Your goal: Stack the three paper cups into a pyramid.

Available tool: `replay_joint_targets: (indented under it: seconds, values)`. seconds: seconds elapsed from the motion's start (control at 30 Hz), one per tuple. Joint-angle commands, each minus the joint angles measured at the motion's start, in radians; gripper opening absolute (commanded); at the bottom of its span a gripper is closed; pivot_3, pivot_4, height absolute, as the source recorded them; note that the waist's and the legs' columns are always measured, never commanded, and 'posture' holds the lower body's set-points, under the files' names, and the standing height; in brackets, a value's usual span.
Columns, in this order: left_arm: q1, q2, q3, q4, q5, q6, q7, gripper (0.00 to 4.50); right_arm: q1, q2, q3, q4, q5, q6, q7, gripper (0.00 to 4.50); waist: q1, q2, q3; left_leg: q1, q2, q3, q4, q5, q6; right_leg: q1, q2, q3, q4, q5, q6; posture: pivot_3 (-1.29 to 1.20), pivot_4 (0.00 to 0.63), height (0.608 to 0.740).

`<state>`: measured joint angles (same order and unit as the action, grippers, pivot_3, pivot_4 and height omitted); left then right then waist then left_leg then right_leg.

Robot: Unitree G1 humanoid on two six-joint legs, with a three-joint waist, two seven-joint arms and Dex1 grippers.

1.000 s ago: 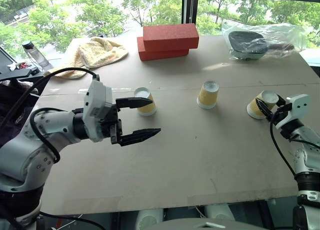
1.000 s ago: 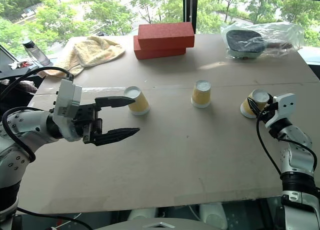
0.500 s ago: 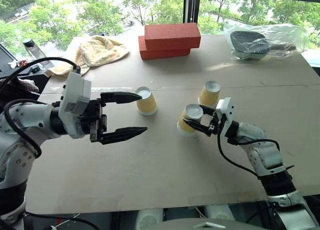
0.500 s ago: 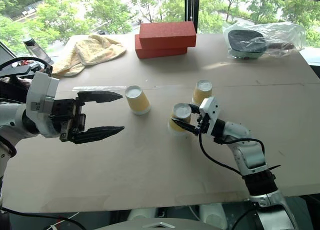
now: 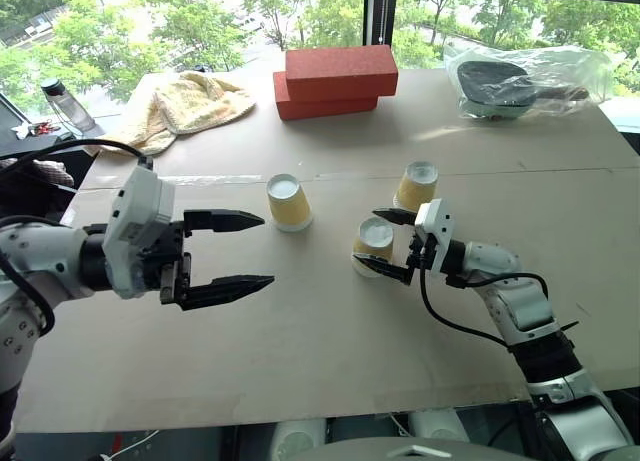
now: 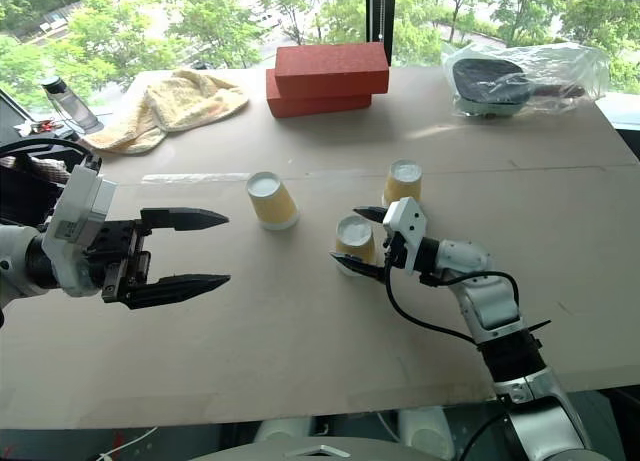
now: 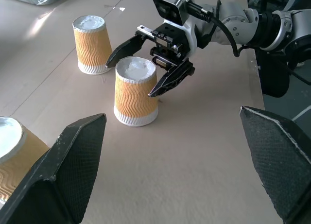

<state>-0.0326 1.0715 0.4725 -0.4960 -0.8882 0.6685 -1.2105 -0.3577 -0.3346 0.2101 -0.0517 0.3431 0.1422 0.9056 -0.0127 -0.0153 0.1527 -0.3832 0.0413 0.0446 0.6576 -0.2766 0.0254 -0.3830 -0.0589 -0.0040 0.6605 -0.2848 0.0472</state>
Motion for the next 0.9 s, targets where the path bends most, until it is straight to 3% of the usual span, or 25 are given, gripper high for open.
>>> replay_joint_targets:
  seconds: [0.03, 0.2, 0.3, 0.53, 0.9]
  values:
    - [-0.008, 0.014, 0.043, -0.001, -0.011, -0.011, -0.016, 4.50, 0.012, -0.026, -0.074, -0.094, 0.057, -0.018, 0.016, 4.38, 0.001, 0.000, 0.000, 0.000, 0.000, 0.000, 0.000, 0.000, 0.000, 0.000, 0.000, 0.000, 0.000, 0.000, 0.000, 0.00, 0.150, 0.740]
    - [-0.016, 0.006, 0.058, -0.007, -0.042, 0.003, -0.015, 4.50, 0.000, -0.039, -0.205, -0.138, 0.147, 0.008, -0.039, 4.38, 0.000, 0.000, 0.000, 0.000, 0.000, 0.000, 0.000, 0.000, 0.000, 0.000, -0.001, 0.000, 0.000, 0.000, 0.000, 0.00, 0.150, 0.740]
    - [-0.047, 0.007, 0.038, 0.010, -0.049, 0.008, 0.002, 4.50, -0.065, -0.035, -0.250, -0.009, 0.054, -0.037, -0.152, 4.38, -0.004, 0.000, 0.000, 0.000, 0.000, 0.001, 0.000, 0.000, 0.000, 0.000, -0.001, 0.000, 0.000, 0.000, 0.000, 0.00, 0.150, 0.740]
    - [-0.089, 0.008, 0.005, 0.043, -0.035, 0.015, 0.012, 4.50, -0.152, -0.008, -0.239, 0.242, -0.078, -0.134, -0.232, 4.38, -0.004, 0.000, 0.000, -0.001, -0.001, 0.002, -0.001, 0.002, -0.004, -0.003, 0.000, 0.001, 0.001, 0.000, 0.000, 0.00, 0.150, 0.740]
    - [-0.097, -0.013, 0.031, 0.054, -0.084, 0.082, 0.085, 4.50, -0.259, 0.060, -0.248, 0.453, -0.083, -0.165, -0.239, 4.38, -0.007, 0.000, 0.000, -0.011, 0.000, 0.003, -0.001, 0.003, -0.005, -0.013, 0.001, 0.002, 0.002, 0.000, 0.000, 0.00, 0.150, 0.740]
